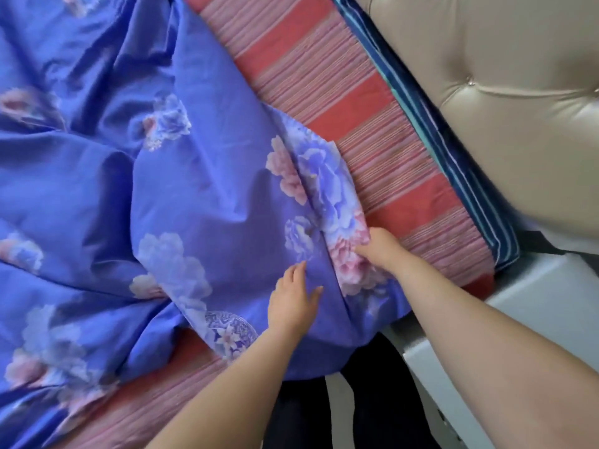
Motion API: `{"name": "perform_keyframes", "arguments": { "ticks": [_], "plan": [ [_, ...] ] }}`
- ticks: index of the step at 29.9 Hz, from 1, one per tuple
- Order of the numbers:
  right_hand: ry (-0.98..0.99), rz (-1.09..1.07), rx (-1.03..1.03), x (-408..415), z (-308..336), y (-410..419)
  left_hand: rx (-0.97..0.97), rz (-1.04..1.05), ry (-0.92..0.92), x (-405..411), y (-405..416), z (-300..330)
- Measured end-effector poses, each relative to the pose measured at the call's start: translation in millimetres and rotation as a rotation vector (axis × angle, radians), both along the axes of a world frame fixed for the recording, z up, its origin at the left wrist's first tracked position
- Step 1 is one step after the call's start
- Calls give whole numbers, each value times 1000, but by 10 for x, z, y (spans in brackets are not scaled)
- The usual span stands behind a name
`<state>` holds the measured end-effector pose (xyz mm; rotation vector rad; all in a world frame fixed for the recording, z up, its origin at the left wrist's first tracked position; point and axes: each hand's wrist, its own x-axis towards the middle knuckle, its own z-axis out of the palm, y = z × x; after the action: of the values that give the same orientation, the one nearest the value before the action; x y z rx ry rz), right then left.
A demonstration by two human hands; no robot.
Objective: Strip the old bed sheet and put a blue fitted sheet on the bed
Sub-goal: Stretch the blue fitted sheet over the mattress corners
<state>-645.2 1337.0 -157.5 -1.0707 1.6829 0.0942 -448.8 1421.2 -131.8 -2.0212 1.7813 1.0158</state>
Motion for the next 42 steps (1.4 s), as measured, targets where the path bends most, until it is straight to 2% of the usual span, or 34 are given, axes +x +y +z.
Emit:
{"name": "perform_keyframes", "arguments": {
  "ticks": [2, 3, 5, 7, 8, 9, 11, 13, 15, 17, 19, 22, 24, 27, 31, 33, 36, 40, 42],
  "plan": [
    [-105, 39, -118, 72, 16, 144, -376, -78, 13, -164, -260, 18],
    [-179, 9, -146, 91, 74, 222, -500, -167, 10, -231, -439, 9],
    [-316, -100, -129, 74, 181, 348, -614, -398, -57, -338, -882, -7],
    [-401, -232, -92, -45, 278, 460, -543, -632, -137, -474, -1337, 29],
    [-406, -284, -125, -149, 285, 506, -415, -737, -182, -544, -1542, 54],
    [-392, -333, -169, -276, 276, 550, -311, -824, -254, -633, -1704, 115],
    [-298, -415, -249, -563, 305, 620, -227, -903, -461, -790, -2010, 203],
    [-159, -496, -313, -908, 338, 721, -156, -851, -624, -940, -2222, 271],
    [-13, -597, -351, -1322, 360, 872, -191, -821, -610, -1141, -2321, 332],
    [104, -712, -352, -1700, 341, 1011, -340, -736, -434, -1418, -2318, 395],
    [208, -816, -296, -2027, 257, 1120, -462, -575, -177, -1794, -2230, 410],
    [354, -889, -181, -2388, 124, 1235, -407, -401, 213, -2304, -2060, 234],
    [425, -971, -177, -2553, 37, 1268, -342, -364, 338, -2469, -1900, 62],
    [463, -1009, -169, -2682, -64, 1204, -372, -316, 264, -2487, -1634, -122],
    [249, -1068, -105, -2789, -240, 1068, -330, -457, -8, -2345, -1423, -376],
    [73, -1254, -92, -2848, -279, 1036, -315, -495, -21, -2310, -1389, -437],
    [67, -1468, -155, -2952, -327, 1042, -379, -426, 36, -2262, -1325, -478],
    [134, -1304, -379, -2895, -525, 948, -644, -343, 123, -1980, -880, -557],
    [225, -1121, -442, -2694, -509, 908, -680, -322, 108, -1707, -509, -609]
  ]
}}
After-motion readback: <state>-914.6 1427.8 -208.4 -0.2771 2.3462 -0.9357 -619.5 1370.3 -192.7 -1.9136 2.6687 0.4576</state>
